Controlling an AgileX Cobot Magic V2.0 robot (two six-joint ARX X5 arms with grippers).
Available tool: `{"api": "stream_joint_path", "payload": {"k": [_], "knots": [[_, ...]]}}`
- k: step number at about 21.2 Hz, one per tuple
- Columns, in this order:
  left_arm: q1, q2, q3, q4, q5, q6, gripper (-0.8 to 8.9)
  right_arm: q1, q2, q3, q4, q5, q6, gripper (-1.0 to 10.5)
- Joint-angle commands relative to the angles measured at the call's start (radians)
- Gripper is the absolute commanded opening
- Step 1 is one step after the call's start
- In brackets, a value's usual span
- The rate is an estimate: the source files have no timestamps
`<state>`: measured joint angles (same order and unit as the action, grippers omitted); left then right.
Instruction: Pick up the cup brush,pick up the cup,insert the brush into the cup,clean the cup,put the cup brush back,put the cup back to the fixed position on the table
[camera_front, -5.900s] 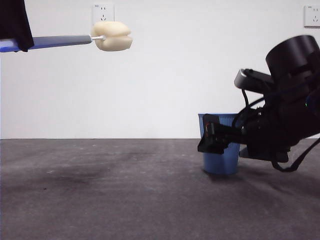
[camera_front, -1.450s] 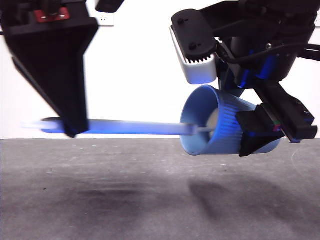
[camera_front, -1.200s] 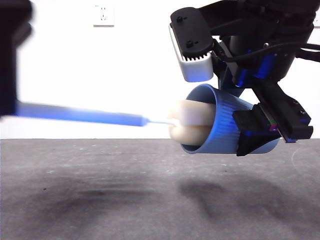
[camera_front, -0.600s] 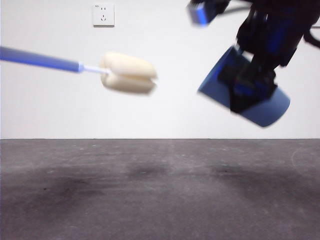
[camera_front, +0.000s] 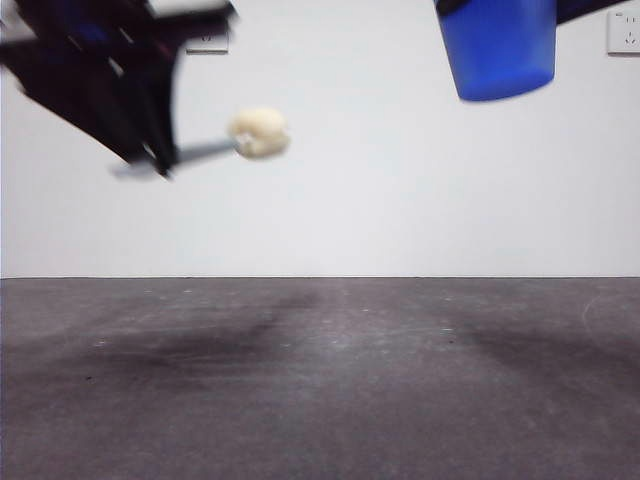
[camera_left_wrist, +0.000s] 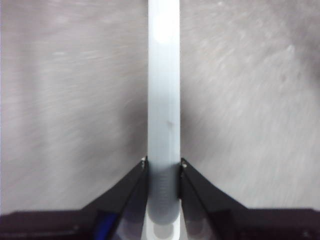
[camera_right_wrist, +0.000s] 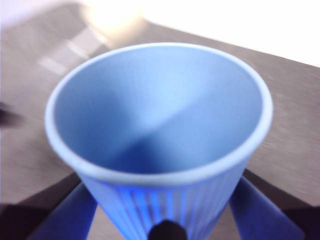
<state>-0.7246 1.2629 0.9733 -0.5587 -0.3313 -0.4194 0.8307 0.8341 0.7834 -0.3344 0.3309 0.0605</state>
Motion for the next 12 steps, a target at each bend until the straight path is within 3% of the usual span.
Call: {"api": "stream_joint_path", "payload": {"k": [1, 12], "knots": [[0.049, 0.089, -0.012, 0.117, 0.048, -0.007, -0.09, 0.002, -0.031, 0.006, -0.005, -0.019, 0.048, -0.2], [0.203, 0.396, -0.011, 0.366, 0.160, -0.005, -0.09, 0.002, -0.083, 0.006, -0.102, -0.019, 0.083, -0.2]]}}
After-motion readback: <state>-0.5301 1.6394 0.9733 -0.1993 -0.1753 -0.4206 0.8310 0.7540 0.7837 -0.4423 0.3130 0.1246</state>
